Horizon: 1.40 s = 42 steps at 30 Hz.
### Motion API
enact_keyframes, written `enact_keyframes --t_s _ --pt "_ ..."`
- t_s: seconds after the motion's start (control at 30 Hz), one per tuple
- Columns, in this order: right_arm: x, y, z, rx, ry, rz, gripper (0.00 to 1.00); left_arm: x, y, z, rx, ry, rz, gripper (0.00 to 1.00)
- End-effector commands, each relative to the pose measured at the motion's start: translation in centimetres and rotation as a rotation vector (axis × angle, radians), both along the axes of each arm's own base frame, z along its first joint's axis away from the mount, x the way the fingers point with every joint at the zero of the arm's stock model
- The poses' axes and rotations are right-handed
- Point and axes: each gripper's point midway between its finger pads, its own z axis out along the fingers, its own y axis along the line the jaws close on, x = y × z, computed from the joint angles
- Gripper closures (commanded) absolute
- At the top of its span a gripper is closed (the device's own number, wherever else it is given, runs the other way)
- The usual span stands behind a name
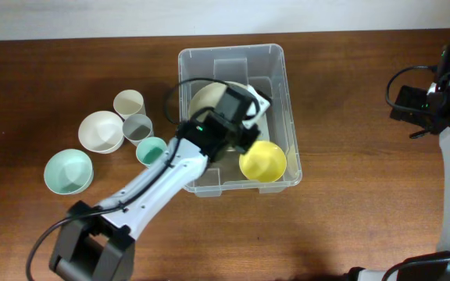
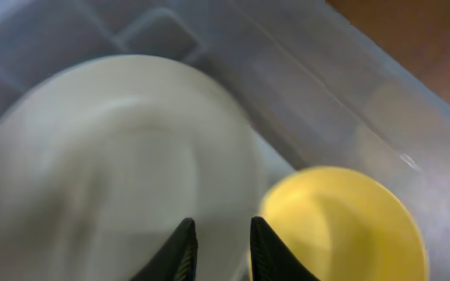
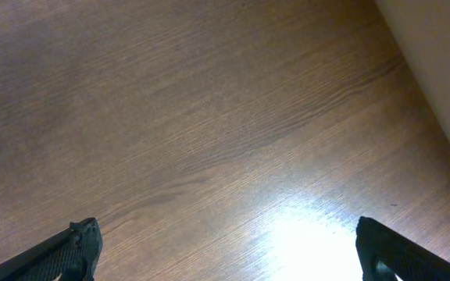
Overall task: Pack container
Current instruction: 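Withdraw the left gripper and move it to the mint green bowl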
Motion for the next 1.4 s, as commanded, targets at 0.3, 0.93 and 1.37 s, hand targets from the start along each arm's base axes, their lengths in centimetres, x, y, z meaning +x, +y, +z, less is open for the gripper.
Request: enact_keyframes --t_s 0.3,0.93,1.37 --pt "0.0 -0.3 0.1 -0.01 0.0 -0.01 0.01 1.6 25.5 9.3 -0.272 0.055 0.951 0.67" --pt "0.0 -0.3 0.1 -0.01 0.0 -0.01 0.01 -9.5 49.4 -1.6 -0.29 0.389 1.772 0.24" --pt "0.0 -0.3 0.1 -0.01 0.0 -0.01 0.01 -10.8 48.4 -10.0 -0.339 0.606 1.77 0.35"
